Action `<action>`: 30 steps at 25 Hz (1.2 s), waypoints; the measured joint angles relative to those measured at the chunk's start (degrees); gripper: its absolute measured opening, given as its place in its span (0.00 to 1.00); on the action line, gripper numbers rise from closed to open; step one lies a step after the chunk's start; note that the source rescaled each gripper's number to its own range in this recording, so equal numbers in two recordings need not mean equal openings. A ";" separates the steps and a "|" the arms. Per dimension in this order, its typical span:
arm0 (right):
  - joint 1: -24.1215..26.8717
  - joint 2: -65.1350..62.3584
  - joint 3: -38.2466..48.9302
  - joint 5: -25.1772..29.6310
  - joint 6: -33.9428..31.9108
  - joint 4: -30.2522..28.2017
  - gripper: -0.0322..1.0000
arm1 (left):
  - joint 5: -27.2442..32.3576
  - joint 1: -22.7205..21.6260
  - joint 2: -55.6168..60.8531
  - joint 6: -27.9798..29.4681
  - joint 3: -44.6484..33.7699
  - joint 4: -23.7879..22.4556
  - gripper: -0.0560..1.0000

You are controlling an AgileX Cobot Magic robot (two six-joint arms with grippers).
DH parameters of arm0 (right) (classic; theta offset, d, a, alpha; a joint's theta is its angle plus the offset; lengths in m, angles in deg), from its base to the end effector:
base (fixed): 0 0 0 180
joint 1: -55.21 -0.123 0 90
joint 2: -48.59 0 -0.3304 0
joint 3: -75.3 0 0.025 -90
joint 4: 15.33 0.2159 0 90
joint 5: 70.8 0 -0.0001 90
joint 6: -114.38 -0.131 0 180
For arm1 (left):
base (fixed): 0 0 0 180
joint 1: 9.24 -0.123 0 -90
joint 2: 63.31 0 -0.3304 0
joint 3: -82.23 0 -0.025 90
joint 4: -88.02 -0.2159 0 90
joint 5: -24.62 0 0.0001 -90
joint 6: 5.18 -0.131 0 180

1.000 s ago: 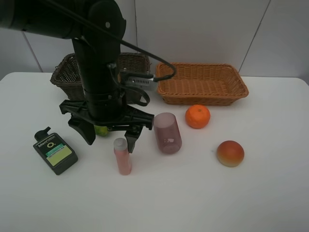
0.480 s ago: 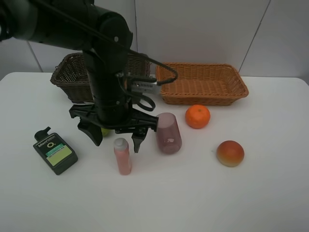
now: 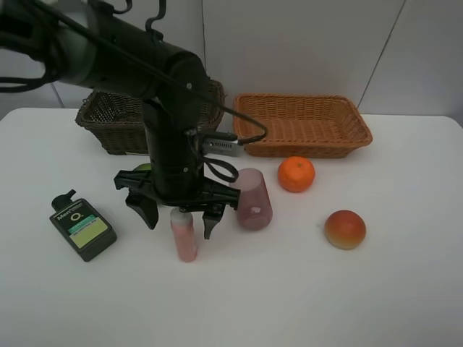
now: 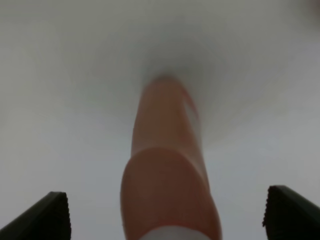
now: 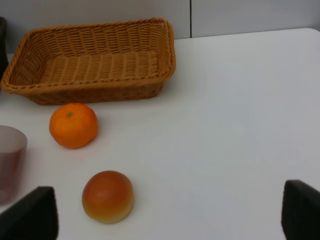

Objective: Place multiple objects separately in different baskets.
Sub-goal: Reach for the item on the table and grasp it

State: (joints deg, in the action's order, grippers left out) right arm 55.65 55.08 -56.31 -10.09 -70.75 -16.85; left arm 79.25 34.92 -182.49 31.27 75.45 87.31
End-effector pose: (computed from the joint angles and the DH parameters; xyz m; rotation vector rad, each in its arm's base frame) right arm -0.0480 -0.0027 0.2484 0.0996 2.0147 0.0204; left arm 0.2514 -0.2422 0.1739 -0.2224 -3.1323 -0.0225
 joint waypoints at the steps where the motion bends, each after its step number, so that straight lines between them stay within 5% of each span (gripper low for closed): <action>1: 0.00 0.00 0.00 0.00 0.00 0.00 0.94 | -0.05 0.00 -0.51 0.00 0.00 0.00 1.00; 30: 0.00 0.00 0.00 0.00 0.00 0.00 0.94 | -2.10 0.67 -4.21 0.00 0.00 0.70 0.99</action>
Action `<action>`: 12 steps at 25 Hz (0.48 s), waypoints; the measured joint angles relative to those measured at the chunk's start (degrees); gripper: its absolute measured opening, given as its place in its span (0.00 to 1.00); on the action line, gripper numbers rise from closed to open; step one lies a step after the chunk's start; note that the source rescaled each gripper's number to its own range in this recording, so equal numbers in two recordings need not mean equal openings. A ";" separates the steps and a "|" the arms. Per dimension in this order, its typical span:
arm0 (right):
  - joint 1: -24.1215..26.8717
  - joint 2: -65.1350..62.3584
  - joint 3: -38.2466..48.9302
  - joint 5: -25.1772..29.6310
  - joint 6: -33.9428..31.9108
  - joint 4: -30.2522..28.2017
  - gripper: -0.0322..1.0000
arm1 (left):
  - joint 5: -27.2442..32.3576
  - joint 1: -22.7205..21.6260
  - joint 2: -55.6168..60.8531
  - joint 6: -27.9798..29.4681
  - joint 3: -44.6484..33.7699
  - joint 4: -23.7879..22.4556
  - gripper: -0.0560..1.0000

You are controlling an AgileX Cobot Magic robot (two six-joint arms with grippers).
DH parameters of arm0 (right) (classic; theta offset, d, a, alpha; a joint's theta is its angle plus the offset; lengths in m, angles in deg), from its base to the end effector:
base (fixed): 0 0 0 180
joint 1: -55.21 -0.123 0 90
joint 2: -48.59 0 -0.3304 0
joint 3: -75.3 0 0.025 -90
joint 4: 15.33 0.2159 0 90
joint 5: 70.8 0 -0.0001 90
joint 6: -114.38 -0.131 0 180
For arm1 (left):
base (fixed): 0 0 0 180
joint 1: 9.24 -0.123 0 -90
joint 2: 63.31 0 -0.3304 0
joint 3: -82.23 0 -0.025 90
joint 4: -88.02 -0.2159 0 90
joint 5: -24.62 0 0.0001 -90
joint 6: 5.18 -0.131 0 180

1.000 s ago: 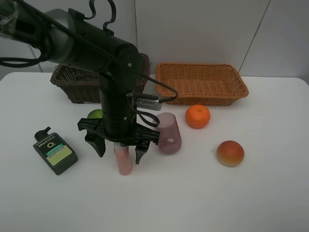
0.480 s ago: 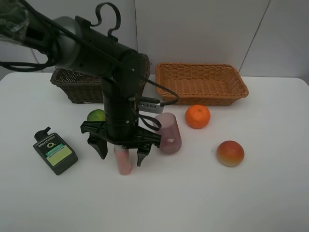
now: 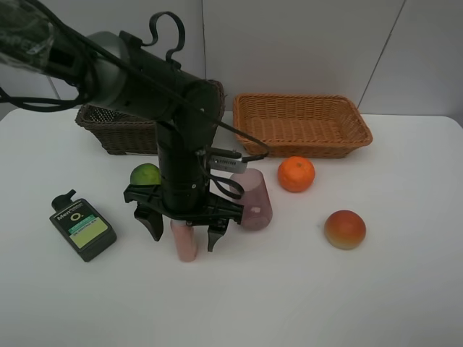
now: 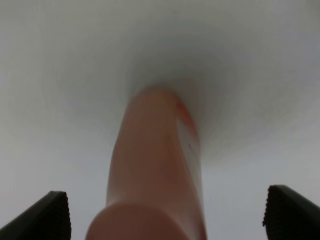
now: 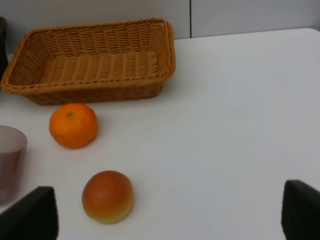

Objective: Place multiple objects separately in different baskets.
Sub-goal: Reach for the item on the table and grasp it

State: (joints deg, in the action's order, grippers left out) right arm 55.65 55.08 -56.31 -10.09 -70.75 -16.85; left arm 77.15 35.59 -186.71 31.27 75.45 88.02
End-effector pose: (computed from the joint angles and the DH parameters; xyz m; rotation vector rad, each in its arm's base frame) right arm -0.0480 -0.0027 0.2484 0.0996 2.0147 0.0204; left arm 0.2529 -0.2515 0.1478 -0.2269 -3.0970 -0.0478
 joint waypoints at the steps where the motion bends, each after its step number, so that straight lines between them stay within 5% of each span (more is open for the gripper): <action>1: 0.00 0.00 0.00 0.00 0.00 0.00 0.94 | 0.00 0.00 0.00 0.00 0.00 0.00 0.96; 3: 0.00 0.00 0.00 0.00 0.00 0.00 0.94 | 0.00 0.00 0.00 0.00 0.00 0.00 0.86; 5: 0.00 0.00 0.00 0.00 0.00 0.00 0.94 | 0.00 0.00 0.00 0.00 0.00 0.00 0.60; 7: 0.00 0.00 0.00 0.00 0.00 0.00 0.94 | 0.00 0.00 0.00 0.00 0.00 -0.31 0.13; 8: 0.00 0.00 0.00 0.00 0.00 0.00 0.94 | 0.00 0.00 0.00 -0.21 0.00 -0.31 0.05; 12: 0.00 0.00 0.00 0.00 0.00 0.00 0.94 | 0.06 0.00 0.00 -2.29 0.00 -0.50 0.07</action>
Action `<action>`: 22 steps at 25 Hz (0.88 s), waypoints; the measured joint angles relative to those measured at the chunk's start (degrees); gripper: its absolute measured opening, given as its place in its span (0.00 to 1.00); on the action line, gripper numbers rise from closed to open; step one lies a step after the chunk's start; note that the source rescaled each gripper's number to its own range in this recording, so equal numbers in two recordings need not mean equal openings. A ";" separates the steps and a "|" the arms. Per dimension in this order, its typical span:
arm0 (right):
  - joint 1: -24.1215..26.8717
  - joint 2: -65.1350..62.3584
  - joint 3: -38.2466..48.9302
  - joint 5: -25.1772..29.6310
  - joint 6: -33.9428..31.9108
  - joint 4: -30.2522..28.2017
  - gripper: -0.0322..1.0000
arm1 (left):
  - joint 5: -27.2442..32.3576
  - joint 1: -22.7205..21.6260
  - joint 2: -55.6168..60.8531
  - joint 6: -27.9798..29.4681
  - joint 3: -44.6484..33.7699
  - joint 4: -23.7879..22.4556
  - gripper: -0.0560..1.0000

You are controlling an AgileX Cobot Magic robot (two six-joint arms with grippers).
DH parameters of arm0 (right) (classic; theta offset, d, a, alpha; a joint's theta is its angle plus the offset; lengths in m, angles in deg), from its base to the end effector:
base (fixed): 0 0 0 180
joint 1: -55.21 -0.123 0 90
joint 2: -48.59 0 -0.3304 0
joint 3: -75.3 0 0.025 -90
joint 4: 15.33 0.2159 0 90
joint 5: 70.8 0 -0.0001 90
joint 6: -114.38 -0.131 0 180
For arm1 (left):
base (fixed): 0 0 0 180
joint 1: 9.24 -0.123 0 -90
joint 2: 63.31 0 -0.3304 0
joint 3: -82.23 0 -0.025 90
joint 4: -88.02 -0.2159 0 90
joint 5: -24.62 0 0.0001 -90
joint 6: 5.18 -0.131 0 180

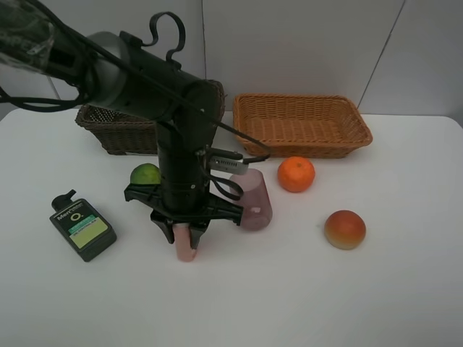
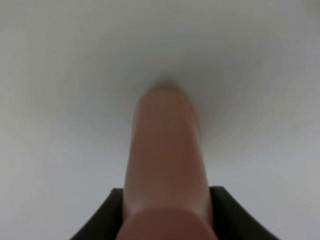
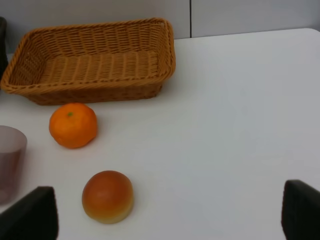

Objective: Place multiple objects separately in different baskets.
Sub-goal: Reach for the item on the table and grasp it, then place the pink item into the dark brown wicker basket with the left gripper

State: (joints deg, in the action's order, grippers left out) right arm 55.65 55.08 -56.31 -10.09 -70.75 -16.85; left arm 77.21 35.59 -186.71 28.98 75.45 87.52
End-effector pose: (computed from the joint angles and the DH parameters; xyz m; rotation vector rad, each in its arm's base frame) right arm -0.0480 -0.0027 0.2484 0.0996 2.0147 0.0204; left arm 0.2535 -0.2507 0.1478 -0.2974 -3.0938 -0.0560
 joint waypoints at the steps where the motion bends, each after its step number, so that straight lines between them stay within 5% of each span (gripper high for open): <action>1: 0.00 0.00 0.00 0.00 0.00 0.00 0.94 | 0.00 0.00 0.00 -0.22 0.00 0.00 0.07; 22: 0.00 0.00 0.00 0.00 0.00 0.00 0.94 | 1.35 0.00 2.53 -1.37 1.33 -0.12 0.07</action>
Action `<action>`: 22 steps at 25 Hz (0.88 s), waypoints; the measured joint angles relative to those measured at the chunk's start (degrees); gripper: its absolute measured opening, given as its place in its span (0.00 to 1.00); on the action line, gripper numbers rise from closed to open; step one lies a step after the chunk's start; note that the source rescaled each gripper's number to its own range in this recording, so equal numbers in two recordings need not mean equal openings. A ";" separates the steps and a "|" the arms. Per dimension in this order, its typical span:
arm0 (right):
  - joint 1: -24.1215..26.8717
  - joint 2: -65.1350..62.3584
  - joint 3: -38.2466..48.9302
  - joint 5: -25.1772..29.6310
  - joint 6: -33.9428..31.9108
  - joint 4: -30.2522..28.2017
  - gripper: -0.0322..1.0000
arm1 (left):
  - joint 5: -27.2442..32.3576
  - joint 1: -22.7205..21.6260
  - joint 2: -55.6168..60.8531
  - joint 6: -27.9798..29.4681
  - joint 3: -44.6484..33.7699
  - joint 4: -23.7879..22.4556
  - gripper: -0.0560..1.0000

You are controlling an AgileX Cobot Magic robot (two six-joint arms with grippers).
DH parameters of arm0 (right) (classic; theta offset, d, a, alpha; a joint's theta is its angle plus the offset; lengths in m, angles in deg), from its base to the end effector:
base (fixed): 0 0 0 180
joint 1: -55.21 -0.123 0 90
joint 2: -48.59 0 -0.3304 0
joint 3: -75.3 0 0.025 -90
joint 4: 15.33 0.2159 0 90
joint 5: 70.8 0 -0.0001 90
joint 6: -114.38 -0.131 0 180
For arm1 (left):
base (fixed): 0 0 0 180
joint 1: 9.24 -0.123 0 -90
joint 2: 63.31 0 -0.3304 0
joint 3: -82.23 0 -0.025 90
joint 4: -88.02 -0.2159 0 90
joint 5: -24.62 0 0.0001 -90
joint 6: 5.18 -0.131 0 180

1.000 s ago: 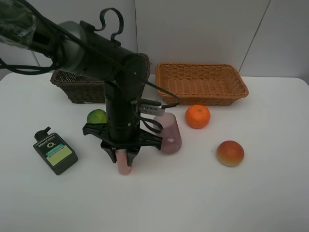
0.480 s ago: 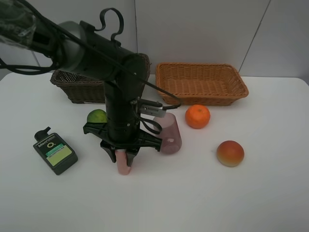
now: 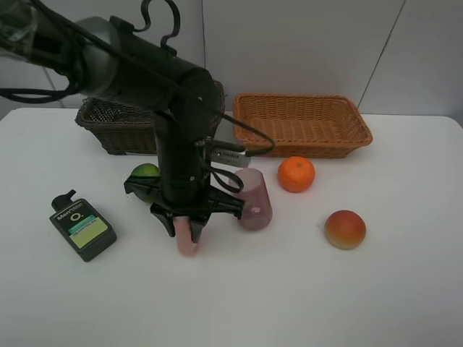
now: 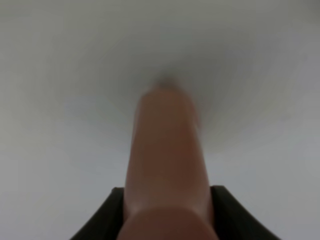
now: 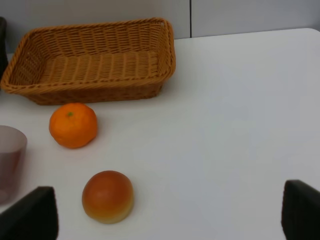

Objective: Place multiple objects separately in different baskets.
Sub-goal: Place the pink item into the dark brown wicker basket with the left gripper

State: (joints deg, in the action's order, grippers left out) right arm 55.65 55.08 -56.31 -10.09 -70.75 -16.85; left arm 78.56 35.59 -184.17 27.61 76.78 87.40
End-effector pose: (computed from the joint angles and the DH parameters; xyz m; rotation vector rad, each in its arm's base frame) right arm -0.0480 -0.0027 0.2484 0.0996 2.0147 0.0204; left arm 0.2544 -0.2513 0.1679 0.3392 3.1211 0.0150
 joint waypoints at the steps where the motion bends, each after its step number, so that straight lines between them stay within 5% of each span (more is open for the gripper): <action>1: 0.00 0.00 0.00 0.00 0.00 0.00 0.94 | 0.39 0.00 1.03 -0.32 0.59 -0.33 0.07; 14: 0.00 0.00 0.00 0.00 0.00 0.00 0.94 | 10.97 -7.53 6.73 -4.99 13.60 -7.61 0.07; 22: 0.00 0.00 0.00 0.00 0.00 0.00 0.94 | 13.70 -16.12 6.73 -10.01 21.69 -8.04 0.07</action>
State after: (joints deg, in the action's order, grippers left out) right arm 55.65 55.08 -56.31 -10.09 -70.75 -16.85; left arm 92.26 19.47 -177.45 17.60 98.47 79.36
